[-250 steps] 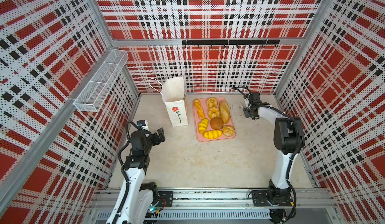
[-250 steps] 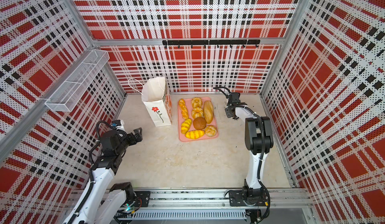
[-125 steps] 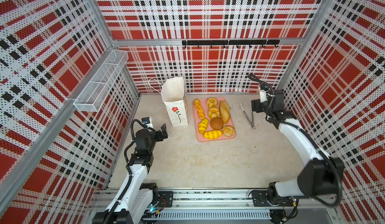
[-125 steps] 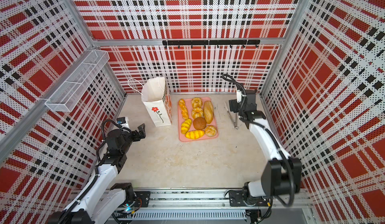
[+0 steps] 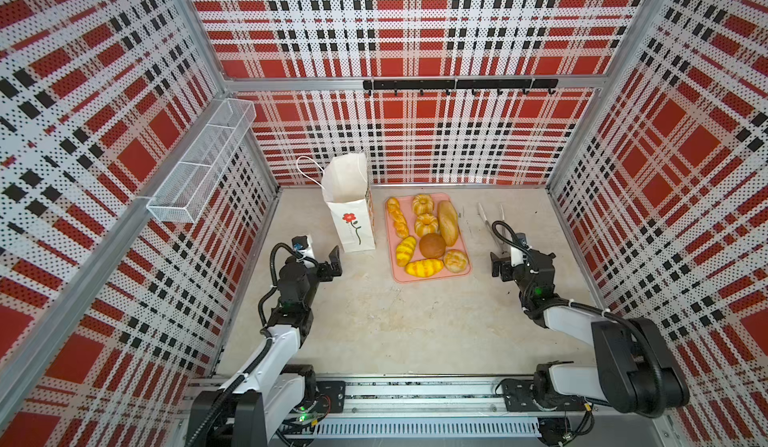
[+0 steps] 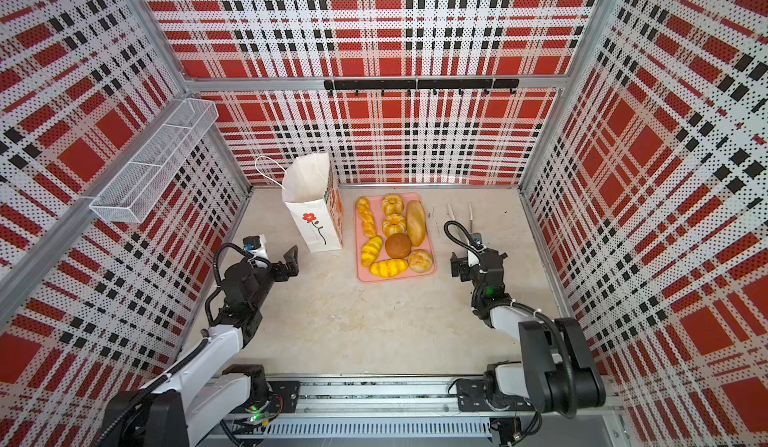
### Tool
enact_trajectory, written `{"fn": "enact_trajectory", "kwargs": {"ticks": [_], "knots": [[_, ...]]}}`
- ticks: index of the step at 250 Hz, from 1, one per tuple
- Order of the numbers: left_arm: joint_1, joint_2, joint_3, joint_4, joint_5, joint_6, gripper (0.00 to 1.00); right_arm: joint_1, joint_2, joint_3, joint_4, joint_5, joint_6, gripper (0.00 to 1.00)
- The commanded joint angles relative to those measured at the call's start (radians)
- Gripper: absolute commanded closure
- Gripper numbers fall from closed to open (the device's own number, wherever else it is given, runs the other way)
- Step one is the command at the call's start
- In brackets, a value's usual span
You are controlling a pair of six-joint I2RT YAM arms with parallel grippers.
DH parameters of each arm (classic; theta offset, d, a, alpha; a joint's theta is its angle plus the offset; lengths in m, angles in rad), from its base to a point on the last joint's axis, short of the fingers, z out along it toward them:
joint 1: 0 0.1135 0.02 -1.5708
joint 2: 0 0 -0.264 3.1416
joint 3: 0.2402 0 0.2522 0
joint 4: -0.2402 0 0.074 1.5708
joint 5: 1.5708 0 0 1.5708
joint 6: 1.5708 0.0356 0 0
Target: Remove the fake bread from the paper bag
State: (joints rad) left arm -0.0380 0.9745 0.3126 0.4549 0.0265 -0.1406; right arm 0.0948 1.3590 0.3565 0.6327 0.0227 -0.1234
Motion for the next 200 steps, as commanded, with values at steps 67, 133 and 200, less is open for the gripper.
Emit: {"fn": "enact_trajectory", "kwargs": {"ticks": [67, 133, 200], "knots": [[0.021, 0.116, 0.017, 0.092, 0.061, 0.073, 0.00, -0.002, 0.223, -0.075, 0.505, 0.167, 0.024, 0.00], [0.052, 0.373, 0.036, 0.319, 0.089, 0.118, 0.01, -0.029, 0.233, 0.029, 0.329, 0.167, 0.057, 0.00], [0.015, 0.567, 0.018, 0.537, -0.057, 0.165, 0.01, -0.032, 0.231, 0.026, 0.332, 0.166, 0.059, 0.00]]}}
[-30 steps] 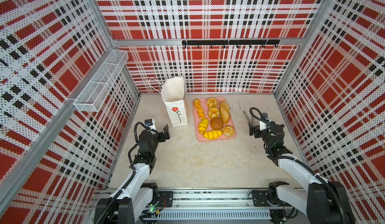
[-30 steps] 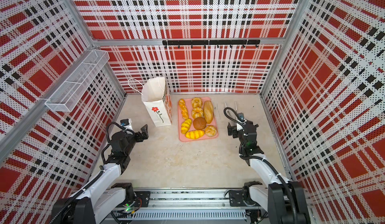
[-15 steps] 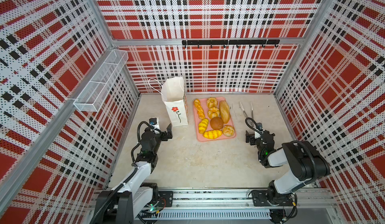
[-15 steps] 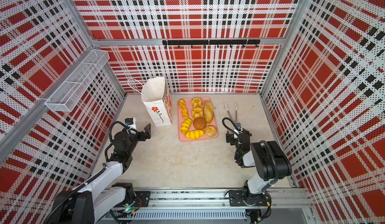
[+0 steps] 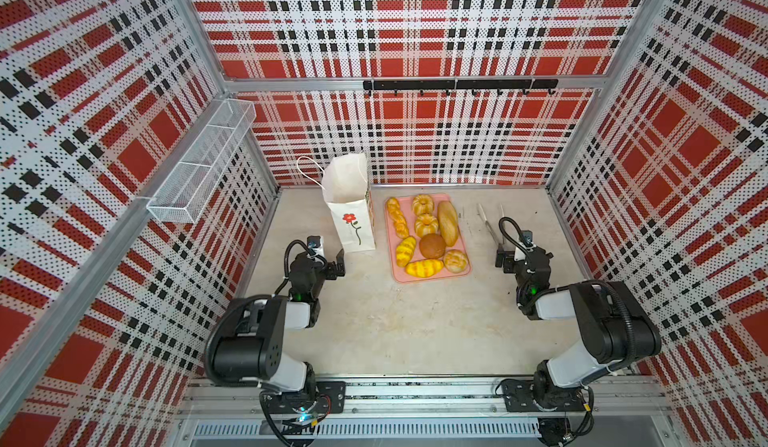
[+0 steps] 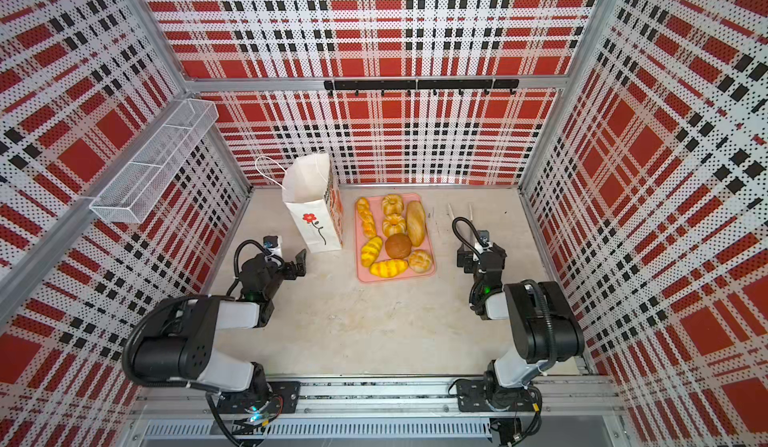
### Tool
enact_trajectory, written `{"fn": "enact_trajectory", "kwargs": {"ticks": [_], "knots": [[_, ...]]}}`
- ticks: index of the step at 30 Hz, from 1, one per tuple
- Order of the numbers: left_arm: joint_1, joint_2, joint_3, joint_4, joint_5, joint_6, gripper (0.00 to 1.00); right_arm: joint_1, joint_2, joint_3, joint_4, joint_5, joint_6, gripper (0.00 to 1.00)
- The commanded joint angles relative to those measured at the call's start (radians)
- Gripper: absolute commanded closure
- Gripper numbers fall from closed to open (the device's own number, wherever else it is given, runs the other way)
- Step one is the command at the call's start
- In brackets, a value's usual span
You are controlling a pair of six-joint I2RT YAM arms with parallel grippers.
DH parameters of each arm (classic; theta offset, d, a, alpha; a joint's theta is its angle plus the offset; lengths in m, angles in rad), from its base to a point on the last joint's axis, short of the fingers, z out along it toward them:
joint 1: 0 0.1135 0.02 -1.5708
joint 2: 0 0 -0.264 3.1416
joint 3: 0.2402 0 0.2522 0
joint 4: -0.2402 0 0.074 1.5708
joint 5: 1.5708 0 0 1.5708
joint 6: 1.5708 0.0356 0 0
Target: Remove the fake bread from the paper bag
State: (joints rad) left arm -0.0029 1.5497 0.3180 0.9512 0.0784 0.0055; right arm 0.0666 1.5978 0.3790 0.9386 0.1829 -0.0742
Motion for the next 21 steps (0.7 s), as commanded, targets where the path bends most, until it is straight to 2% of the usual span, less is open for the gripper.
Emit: {"fn": "enact_trajectory", "kwargs": {"ticks": [1, 2, 3, 11, 14, 17, 21], "knots": [[-0.022, -0.014, 0.018, 0.020, -0.117, 0.019, 0.01, -0.004, -0.007, 0.002, 0.025, 0.006, 0.009, 0.00], [-0.036, -0.035, 0.065, -0.099, -0.156, 0.022, 0.01, -0.004, -0.006, 0.005, 0.027, 0.006, 0.008, 0.00], [-0.047, -0.014, 0.094, -0.118, -0.163, 0.032, 0.01, -0.004, -0.007, 0.006, 0.027, 0.006, 0.008, 0.00], [-0.134, 0.006, 0.050, 0.016, -0.319, 0.079, 0.01, -0.004, -0.007, 0.005, 0.027, 0.006, 0.008, 0.00], [-0.133, 0.007, 0.058, 0.008, -0.322, 0.080, 0.01, -0.003, -0.004, 0.009, 0.020, 0.006, 0.008, 0.00], [-0.122, 0.009, 0.074, -0.022, -0.313, 0.070, 0.00, -0.028, -0.004, 0.025, -0.015, -0.074, 0.021, 0.00], [-0.114, 0.007, 0.082, -0.040, -0.296, 0.063, 0.01, -0.028, -0.010, 0.014, 0.001, -0.071, 0.021, 0.00]]}}
